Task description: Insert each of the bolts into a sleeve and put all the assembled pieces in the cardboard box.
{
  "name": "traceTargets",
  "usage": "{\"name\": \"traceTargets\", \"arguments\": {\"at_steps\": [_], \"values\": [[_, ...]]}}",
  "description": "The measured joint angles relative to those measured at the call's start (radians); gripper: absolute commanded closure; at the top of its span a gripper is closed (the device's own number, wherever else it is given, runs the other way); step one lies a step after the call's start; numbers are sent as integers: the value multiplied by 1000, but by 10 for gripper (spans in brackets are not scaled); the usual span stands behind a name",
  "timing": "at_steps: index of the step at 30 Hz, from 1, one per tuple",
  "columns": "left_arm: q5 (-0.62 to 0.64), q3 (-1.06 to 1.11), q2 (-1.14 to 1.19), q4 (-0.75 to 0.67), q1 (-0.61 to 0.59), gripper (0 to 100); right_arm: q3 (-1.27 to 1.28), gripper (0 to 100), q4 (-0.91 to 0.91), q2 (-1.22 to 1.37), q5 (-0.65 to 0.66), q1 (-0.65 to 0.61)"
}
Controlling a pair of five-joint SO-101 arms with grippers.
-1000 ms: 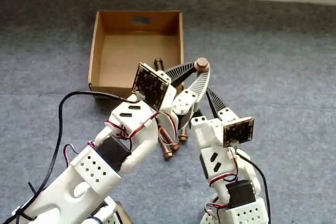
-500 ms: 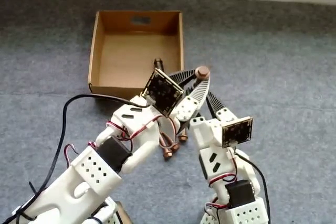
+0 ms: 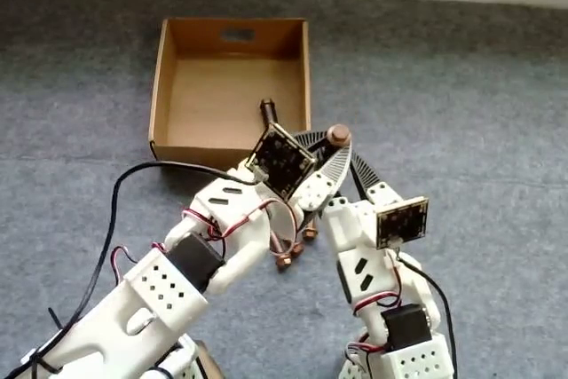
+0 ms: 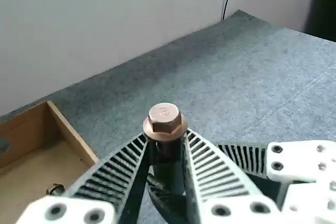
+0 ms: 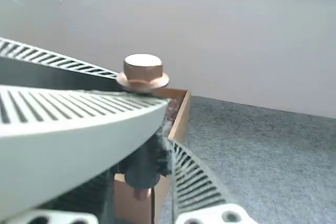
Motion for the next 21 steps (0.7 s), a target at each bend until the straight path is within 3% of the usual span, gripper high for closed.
{"name": "traceTargets", "arguments": {"at_steps": [11, 21], "values": [[0, 6, -2, 0, -9, 911, 0, 993, 0, 0, 0, 0], [0, 8, -15, 77, -25, 829, 2, 993, 2, 2, 0, 0]]}}
